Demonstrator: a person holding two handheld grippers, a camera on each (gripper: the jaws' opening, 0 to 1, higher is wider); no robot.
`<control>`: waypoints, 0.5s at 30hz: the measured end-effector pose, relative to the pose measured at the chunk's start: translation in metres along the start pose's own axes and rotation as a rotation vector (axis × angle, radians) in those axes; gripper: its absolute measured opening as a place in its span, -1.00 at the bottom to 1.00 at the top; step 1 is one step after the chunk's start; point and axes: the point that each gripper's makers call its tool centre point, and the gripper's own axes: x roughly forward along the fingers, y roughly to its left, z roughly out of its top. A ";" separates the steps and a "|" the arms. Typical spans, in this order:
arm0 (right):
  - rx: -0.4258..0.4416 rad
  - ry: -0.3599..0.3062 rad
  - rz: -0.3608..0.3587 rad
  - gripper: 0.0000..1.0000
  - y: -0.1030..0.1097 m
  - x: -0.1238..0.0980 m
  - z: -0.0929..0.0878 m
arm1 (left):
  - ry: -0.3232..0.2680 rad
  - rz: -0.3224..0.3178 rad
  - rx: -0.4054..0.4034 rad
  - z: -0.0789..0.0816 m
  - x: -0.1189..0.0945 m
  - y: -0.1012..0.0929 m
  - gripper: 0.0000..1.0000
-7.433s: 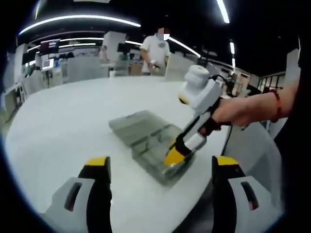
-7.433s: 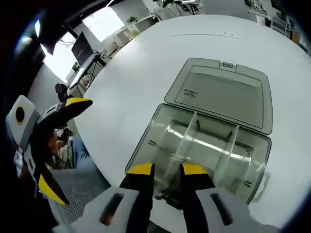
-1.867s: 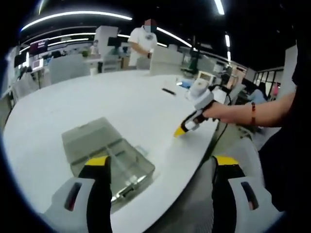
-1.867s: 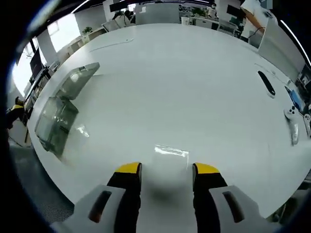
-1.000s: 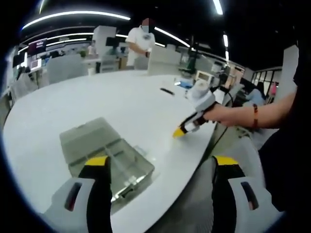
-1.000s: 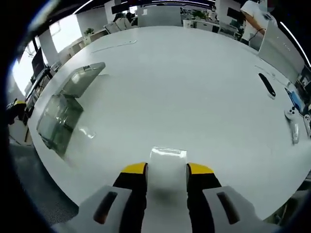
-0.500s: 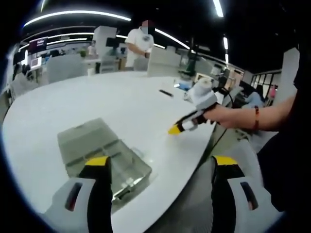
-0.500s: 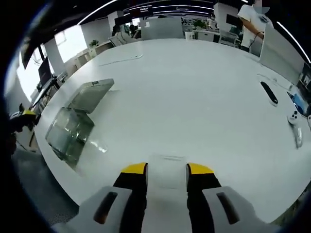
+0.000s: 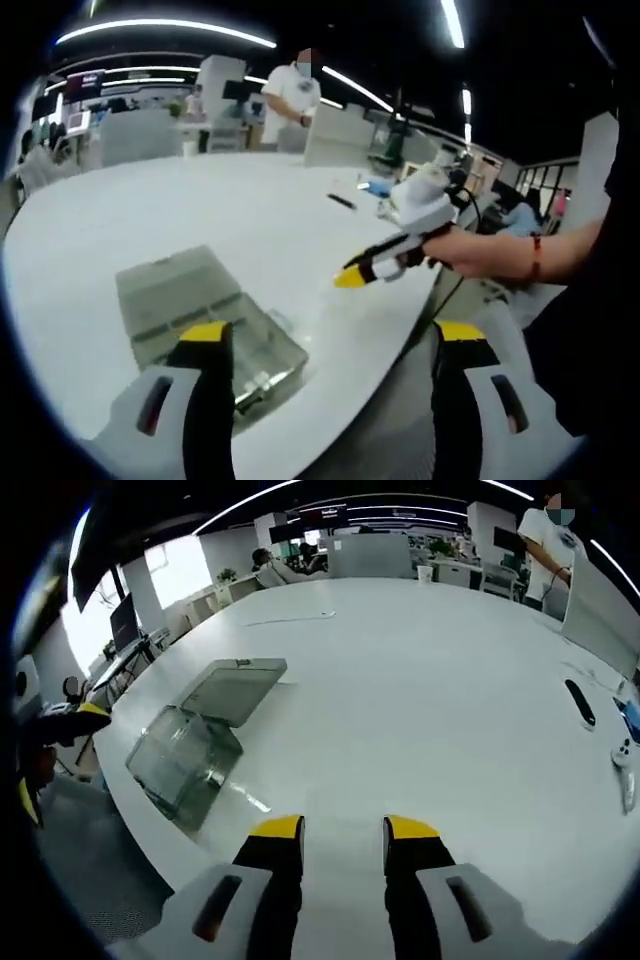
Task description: Insert the divider into the dual guide fixture by aligning both edges with the guide slots and pushing it downward to the bottom, including one-sided entry, uneven engagement, binding, and posture correction.
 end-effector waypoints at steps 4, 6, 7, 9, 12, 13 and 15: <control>-0.012 -0.018 0.013 -0.46 0.003 -0.001 0.004 | -0.007 -0.005 -0.004 0.002 0.000 -0.002 0.59; -0.008 -0.020 0.025 -0.46 0.006 -0.001 0.006 | -0.005 -0.004 -0.007 0.001 0.000 -0.002 0.58; -0.010 -0.024 0.025 -0.46 0.006 -0.001 0.007 | -0.004 -0.003 -0.007 0.001 0.000 -0.001 0.58; -0.012 -0.034 0.029 -0.46 0.008 -0.002 0.010 | -0.006 -0.004 -0.011 0.001 -0.001 -0.001 0.58; -0.013 -0.049 0.043 -0.46 0.014 -0.004 0.014 | -0.010 -0.002 -0.020 0.001 -0.002 0.000 0.58; -0.025 -0.058 0.050 -0.46 0.017 -0.004 0.017 | -0.012 0.000 -0.027 0.001 -0.002 0.000 0.58; -0.037 -0.069 0.054 -0.46 0.020 -0.005 0.019 | -0.018 0.001 -0.042 0.001 -0.002 0.001 0.58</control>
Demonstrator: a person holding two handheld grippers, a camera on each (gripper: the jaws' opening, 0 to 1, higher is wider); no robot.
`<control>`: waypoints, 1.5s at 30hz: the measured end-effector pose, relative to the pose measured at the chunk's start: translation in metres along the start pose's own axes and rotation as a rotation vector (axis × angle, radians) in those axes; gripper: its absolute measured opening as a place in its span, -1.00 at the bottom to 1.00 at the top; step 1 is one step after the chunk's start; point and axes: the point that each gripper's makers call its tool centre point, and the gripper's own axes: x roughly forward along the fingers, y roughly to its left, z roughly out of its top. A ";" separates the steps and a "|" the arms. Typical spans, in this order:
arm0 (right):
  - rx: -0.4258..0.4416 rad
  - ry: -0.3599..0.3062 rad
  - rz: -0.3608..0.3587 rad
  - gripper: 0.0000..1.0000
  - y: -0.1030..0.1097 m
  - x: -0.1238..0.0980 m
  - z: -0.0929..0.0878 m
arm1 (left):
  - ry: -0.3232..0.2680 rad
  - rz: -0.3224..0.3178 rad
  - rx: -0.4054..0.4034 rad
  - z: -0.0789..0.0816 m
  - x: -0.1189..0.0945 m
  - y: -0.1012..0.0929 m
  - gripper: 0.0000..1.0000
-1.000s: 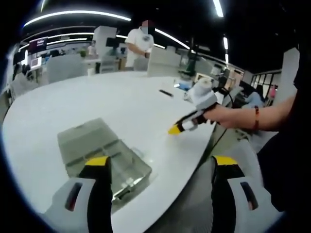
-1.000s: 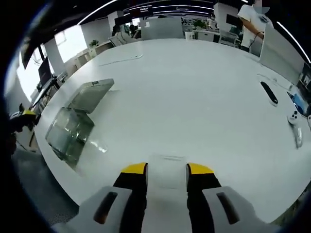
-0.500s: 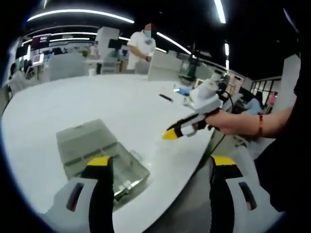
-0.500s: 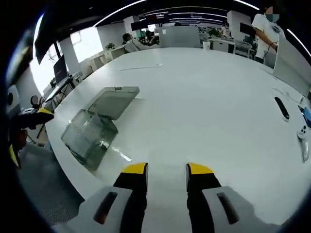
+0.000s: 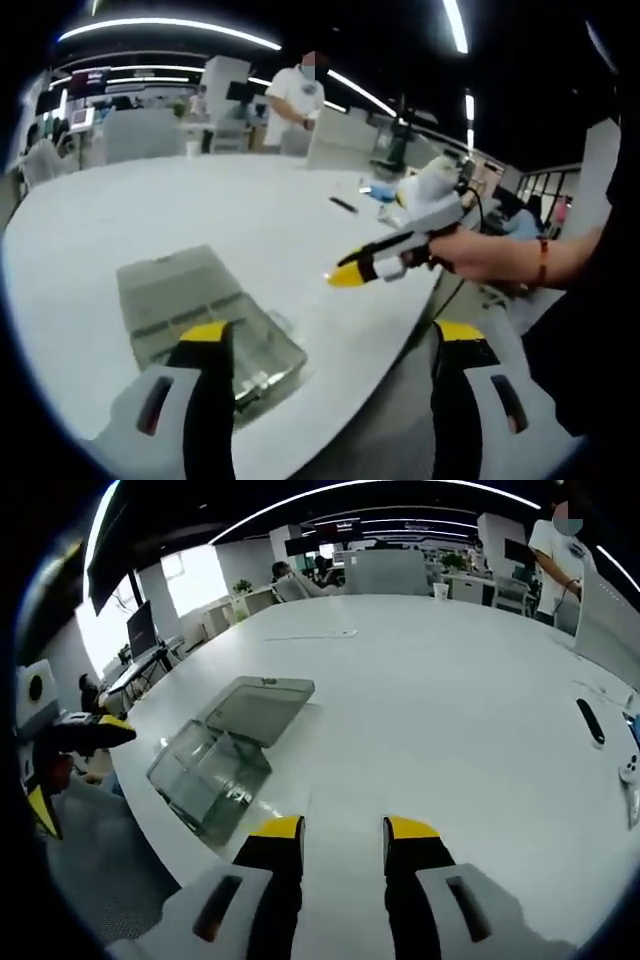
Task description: Insert the divider into the dual guide fixture by aligning both edges with the guide slots and pushing it downward to the bottom, including one-sided entry, uneven engagement, binding, and posture correction.
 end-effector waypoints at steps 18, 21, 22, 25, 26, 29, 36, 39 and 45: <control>-0.057 -0.044 0.097 -0.46 0.039 0.003 0.013 | -0.052 0.015 -0.119 0.006 -0.003 0.008 0.46; -0.067 -0.053 0.110 -0.46 0.046 0.001 0.017 | -0.066 0.019 -0.137 0.008 -0.005 0.010 0.43; -0.079 -0.056 0.116 -0.46 0.049 0.001 0.018 | -0.075 0.025 -0.154 0.009 -0.005 0.013 0.42; -0.096 -0.051 0.130 -0.46 0.056 0.001 0.020 | -0.092 0.029 -0.182 0.010 -0.005 0.015 0.41; -0.097 -0.056 0.134 -0.46 0.058 0.001 0.021 | -0.094 0.028 -0.188 0.011 -0.005 0.015 0.41; -0.111 -0.070 0.145 -0.46 0.065 -0.001 0.025 | -0.102 0.025 -0.191 0.013 -0.004 0.014 0.38; -0.131 -0.096 0.173 -0.46 0.078 -0.002 0.030 | -0.118 0.033 -0.211 0.014 -0.006 0.018 0.37; -0.119 -0.109 0.203 -0.46 0.087 -0.003 0.032 | -0.113 0.040 -0.219 0.011 -0.007 0.020 0.33; -0.149 -0.128 0.229 -0.46 0.100 -0.006 0.039 | -0.130 0.046 -0.265 0.010 -0.009 0.024 0.28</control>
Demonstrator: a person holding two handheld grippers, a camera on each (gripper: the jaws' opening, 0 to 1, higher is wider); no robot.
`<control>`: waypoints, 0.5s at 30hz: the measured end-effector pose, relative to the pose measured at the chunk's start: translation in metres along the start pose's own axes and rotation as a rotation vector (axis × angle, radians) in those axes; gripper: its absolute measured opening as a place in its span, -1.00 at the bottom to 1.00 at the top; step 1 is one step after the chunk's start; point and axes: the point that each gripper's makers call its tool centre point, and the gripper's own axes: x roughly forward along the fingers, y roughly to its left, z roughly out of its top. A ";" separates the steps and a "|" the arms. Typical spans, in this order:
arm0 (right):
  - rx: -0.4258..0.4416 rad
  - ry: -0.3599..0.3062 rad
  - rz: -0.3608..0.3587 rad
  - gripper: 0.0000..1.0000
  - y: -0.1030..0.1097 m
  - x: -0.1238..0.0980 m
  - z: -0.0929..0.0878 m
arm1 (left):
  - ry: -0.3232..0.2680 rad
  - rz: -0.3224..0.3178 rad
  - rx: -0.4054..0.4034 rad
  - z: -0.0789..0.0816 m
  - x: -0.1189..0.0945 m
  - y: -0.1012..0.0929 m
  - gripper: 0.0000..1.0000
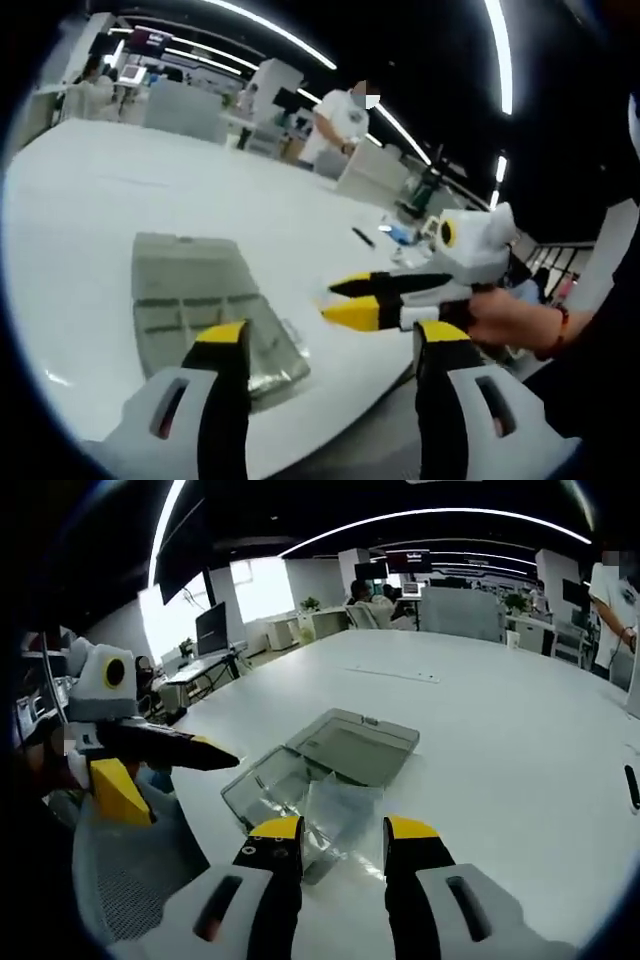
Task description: Insert the divider into the dual guide fixture by aligning both edges with the guide slots and pushing it downward to the bottom, including one-sided entry, uneven engagement, binding, and posture correction.
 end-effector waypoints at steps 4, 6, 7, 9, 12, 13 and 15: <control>-0.013 -0.011 0.020 -0.46 0.007 0.000 0.003 | -0.004 0.004 -0.020 0.001 0.000 0.000 0.25; -0.015 -0.013 0.028 -0.46 0.011 -0.001 0.005 | -0.010 0.002 -0.031 0.002 -0.001 0.000 0.24; -0.017 -0.019 0.031 -0.46 0.012 -0.001 0.005 | -0.015 0.002 -0.034 0.003 -0.001 0.000 0.22; -0.009 -0.028 0.040 -0.46 0.014 -0.001 0.008 | -0.019 0.004 -0.039 0.003 -0.002 0.000 0.18; -0.027 -0.037 0.045 -0.46 0.017 -0.002 0.012 | -0.018 0.008 -0.063 0.001 -0.002 0.002 0.10; -0.026 -0.037 0.049 -0.46 0.018 -0.002 0.013 | -0.018 0.007 -0.069 0.001 -0.002 0.002 0.08; -0.019 -0.056 0.054 -0.46 0.019 -0.003 0.017 | -0.030 0.004 -0.082 0.002 -0.002 0.002 0.05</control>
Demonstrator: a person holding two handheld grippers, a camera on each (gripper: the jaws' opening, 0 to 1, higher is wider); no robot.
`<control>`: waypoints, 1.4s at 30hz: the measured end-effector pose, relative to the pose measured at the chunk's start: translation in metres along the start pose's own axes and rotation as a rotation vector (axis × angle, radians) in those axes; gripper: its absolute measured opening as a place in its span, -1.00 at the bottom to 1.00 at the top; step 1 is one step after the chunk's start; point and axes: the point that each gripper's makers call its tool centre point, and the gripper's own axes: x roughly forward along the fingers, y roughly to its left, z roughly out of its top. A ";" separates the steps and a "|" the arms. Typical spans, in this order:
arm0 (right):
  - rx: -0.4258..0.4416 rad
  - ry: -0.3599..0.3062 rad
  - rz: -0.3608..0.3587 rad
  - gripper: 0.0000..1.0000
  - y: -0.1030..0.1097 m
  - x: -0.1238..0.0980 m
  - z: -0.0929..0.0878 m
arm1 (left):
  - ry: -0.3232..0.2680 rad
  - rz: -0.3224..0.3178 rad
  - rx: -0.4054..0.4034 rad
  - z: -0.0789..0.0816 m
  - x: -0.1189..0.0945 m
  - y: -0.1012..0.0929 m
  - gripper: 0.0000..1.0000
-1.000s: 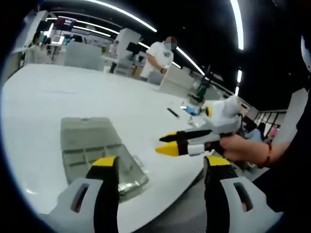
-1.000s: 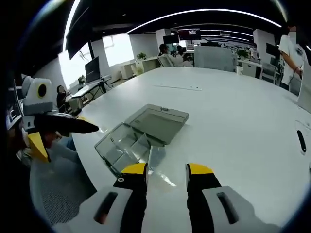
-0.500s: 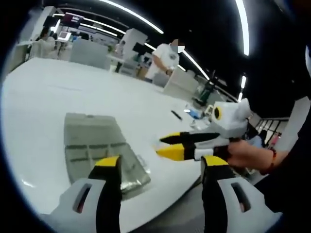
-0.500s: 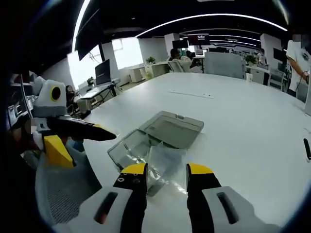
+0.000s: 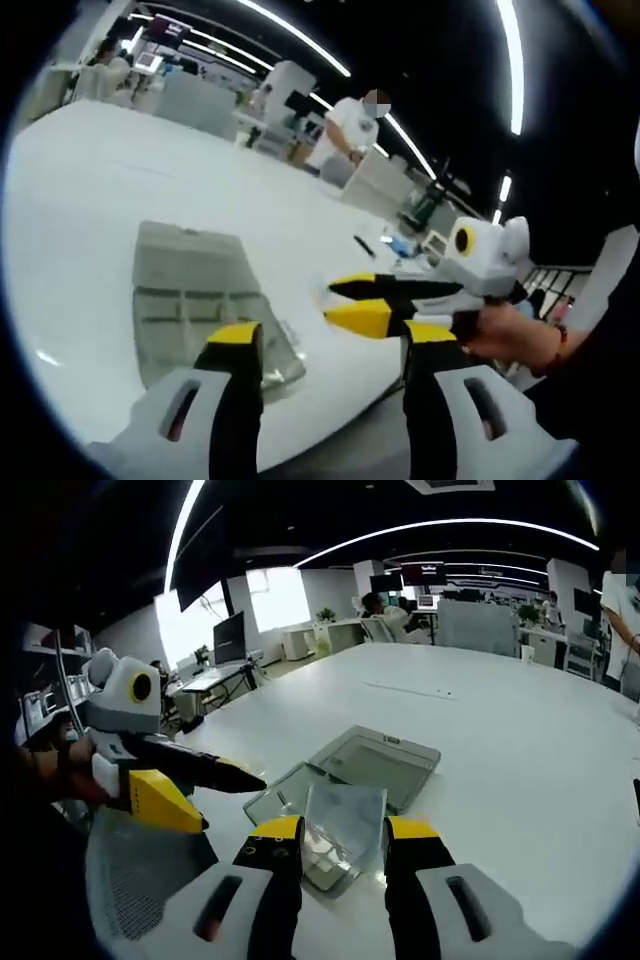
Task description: Insert the divider into the dual guide fixture by aligning both edges with the guide slots and pushing it downward to the bottom, including one-sided entry, uneven engagement, binding, and posture correction.
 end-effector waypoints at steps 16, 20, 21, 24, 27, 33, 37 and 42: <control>-0.020 -0.038 0.055 -0.46 0.024 0.003 0.013 | -0.079 -0.006 -0.082 0.012 0.002 0.002 -0.30; -0.026 -0.044 0.067 -0.46 0.028 0.005 0.015 | -0.098 -0.003 -0.104 0.016 0.001 0.004 -0.41; -0.028 -0.043 0.069 -0.46 0.029 0.005 0.016 | -0.102 -0.001 -0.109 0.017 0.001 0.005 -0.43; -0.036 -0.047 0.077 -0.46 0.033 0.005 0.017 | -0.114 -0.004 -0.122 0.019 0.000 0.006 -0.49; -0.039 -0.051 0.083 -0.46 0.036 0.005 0.018 | -0.118 0.000 -0.130 0.020 0.000 0.007 -0.57; -0.040 -0.064 0.096 -0.46 0.040 0.003 0.022 | -0.135 -0.011 -0.165 0.021 -0.001 0.007 -0.69; -0.052 -0.067 0.103 -0.46 0.042 0.003 0.024 | -0.143 -0.010 -0.175 0.022 0.000 0.007 -0.78; -0.074 -0.065 0.116 -0.46 0.045 0.003 0.026 | -0.154 -0.003 -0.182 0.024 -0.001 0.010 -0.84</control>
